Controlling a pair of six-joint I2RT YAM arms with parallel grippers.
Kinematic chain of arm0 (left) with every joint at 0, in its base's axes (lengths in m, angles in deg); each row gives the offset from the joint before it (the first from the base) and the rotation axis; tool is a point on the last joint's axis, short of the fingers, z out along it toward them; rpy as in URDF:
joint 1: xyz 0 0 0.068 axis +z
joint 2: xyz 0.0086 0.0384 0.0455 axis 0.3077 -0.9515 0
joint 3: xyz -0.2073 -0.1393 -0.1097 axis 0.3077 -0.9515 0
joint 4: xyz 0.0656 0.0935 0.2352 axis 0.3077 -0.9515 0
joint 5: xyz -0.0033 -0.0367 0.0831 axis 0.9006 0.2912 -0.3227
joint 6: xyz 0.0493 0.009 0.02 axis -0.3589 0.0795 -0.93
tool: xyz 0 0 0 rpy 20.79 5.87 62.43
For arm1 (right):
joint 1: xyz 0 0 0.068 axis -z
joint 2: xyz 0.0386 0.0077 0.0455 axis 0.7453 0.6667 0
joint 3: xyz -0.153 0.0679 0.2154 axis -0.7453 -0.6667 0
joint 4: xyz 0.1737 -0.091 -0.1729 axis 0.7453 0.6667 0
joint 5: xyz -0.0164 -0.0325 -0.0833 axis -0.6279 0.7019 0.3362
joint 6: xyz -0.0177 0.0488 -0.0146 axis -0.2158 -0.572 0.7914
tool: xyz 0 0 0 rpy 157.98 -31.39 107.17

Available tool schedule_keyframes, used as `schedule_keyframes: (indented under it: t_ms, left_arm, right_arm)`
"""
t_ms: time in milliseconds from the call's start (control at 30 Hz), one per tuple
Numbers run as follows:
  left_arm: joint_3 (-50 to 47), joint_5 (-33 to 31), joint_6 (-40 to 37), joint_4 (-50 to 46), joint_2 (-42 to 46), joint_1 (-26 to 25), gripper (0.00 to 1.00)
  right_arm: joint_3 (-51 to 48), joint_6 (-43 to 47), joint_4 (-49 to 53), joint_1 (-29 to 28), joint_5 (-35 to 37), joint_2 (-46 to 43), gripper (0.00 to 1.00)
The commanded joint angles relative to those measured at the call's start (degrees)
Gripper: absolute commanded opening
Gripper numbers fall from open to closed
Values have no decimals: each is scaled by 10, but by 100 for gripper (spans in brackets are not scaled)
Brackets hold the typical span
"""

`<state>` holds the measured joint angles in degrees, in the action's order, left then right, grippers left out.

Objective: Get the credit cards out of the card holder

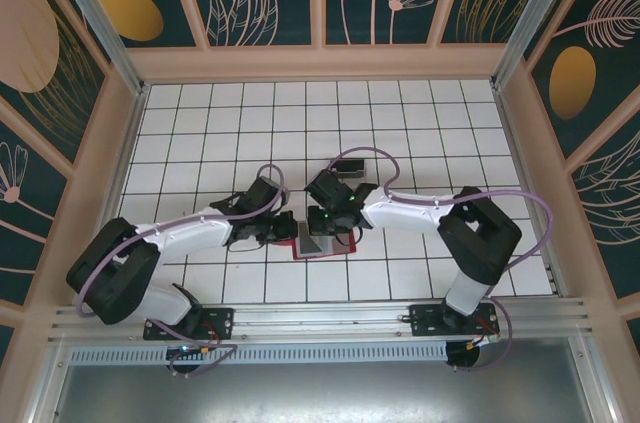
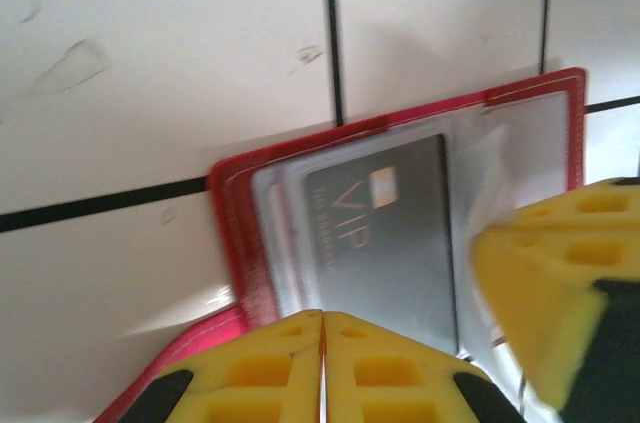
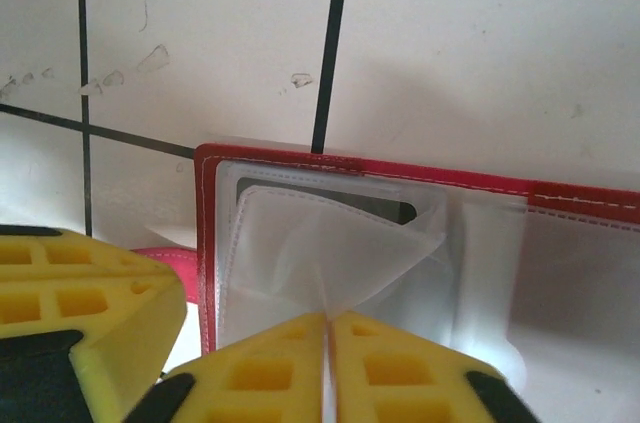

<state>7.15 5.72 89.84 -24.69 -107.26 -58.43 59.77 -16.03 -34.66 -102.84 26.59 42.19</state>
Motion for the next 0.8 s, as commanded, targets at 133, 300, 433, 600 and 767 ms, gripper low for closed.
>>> schedule_keyframes:
  t_ms: [133,300,433,600,767]
  left_arm:
    - [62,17,-1,7,-60,-32,11]
    - [96,19,-1,6,-87,-44,11]
    - [125,24,-2,3,-104,-52,11]
    - [149,39,-1,2,-120,-65,11]
    - [170,65,-2,11,-151,-89,11]
  right_arm:
    - [-30,-22,-24,14,4,-61,28]
    - [-60,-29,-1,32,45,-113,34]
    - [-95,-35,6,52,63,-159,34]
    - [-139,-42,10,87,69,-215,34]
    - [-169,-37,15,119,80,-260,34]
